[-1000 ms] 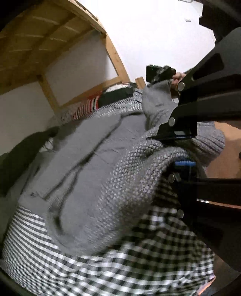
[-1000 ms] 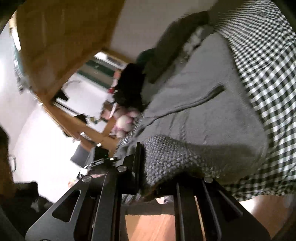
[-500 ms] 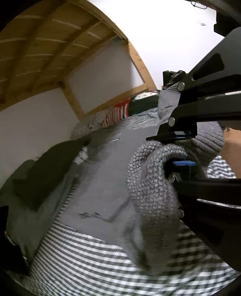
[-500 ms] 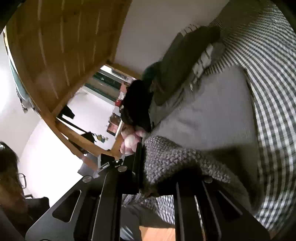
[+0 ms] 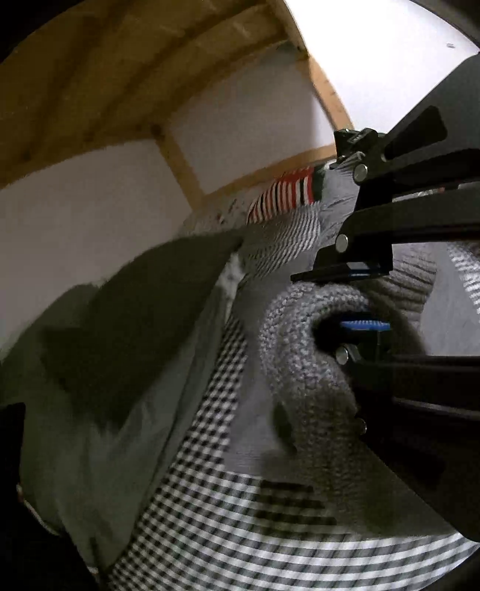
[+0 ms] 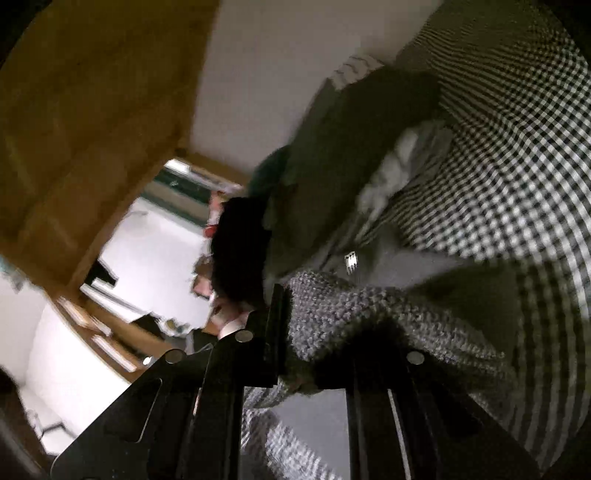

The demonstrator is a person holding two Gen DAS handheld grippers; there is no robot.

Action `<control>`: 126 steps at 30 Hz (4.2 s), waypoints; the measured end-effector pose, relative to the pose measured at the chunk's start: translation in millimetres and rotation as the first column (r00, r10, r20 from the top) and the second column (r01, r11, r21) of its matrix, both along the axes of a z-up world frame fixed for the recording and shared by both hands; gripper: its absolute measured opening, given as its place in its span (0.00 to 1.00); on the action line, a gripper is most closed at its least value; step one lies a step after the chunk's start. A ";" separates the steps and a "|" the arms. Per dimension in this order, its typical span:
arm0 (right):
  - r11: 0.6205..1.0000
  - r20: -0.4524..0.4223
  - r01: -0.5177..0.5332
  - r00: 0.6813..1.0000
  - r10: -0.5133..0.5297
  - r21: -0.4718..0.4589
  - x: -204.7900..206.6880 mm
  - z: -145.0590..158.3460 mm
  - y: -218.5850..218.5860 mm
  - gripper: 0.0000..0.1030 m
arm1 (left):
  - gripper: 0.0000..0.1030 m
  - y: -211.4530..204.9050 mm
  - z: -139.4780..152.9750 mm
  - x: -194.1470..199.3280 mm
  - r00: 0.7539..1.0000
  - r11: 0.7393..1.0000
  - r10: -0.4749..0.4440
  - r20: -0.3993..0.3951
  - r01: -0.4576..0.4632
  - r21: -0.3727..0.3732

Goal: Fold large clothes

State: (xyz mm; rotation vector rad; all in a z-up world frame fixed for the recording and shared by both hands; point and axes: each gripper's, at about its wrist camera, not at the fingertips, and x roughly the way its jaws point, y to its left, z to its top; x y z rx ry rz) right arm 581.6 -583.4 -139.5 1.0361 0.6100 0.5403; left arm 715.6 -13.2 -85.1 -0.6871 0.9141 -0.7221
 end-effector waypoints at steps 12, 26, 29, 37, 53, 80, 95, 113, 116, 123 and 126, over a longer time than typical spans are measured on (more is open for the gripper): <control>0.999 -0.260 0.054 0.964 -0.052 0.001 115.9 -75.1 -21.3 0.12 | 0.19 -20.7 -49.9 97.1 0.988 0.998 0.036 -0.151 -0.028 0.055; 0.999 -0.292 0.037 0.956 -0.039 -0.014 141.8 -79.6 -34.0 0.39 | 0.91 9.7 -38.4 107.9 0.972 0.974 0.217 -0.087 -0.221 -0.043; 0.990 -0.203 0.138 0.970 -0.136 -0.004 134.3 -53.2 -48.4 0.97 | 0.93 5.8 -22.4 95.9 0.981 0.981 0.195 -0.021 -0.195 -0.012; 0.957 -0.093 0.185 0.973 -0.210 -0.223 112.2 16.2 -53.1 0.97 | 0.93 -61.1 15.6 50.6 0.992 0.990 0.002 0.126 -0.020 0.138; 0.446 -0.383 -0.333 0.924 -0.024 -0.831 162.7 -57.0 125.8 0.96 | 0.95 -118.0 -40.0 114.3 0.993 0.705 0.112 0.038 -0.106 0.701; 0.405 -0.216 -0.173 0.974 -0.063 -0.898 -19.9 -41.1 153.0 0.96 | 0.95 -96.8 -23.2 -30.5 0.970 0.571 0.028 0.241 -0.213 0.793; 0.443 -0.073 -0.003 0.987 -0.141 -0.897 -50.8 -2.5 175.0 0.97 | 0.95 -116.7 20.4 -98.8 0.944 0.770 0.040 0.327 -0.238 0.592; 0.432 -0.171 -0.139 0.985 -0.035 -0.891 -70.7 -43.7 177.9 0.96 | 0.95 -126.6 -27.9 -109.7 0.966 0.702 -0.033 0.255 -0.159 0.694; 0.441 -0.170 -0.131 0.984 -0.050 -0.888 -78.2 -39.9 174.4 0.96 | 0.95 -122.7 -27.0 -111.9 0.969 0.709 -0.029 0.247 -0.155 0.688; 0.420 -0.145 -0.081 0.982 -0.123 -0.904 -106.5 -24.2 166.7 0.97 | 0.95 -105.1 -14.6 -134.4 0.978 0.702 0.031 0.207 -0.169 0.692; 0.441 -0.118 -0.040 0.981 -0.152 -0.896 -109.6 -15.6 165.7 0.97 | 0.95 -88.1 -13.8 -144.4 0.982 0.734 0.096 0.161 -0.179 0.655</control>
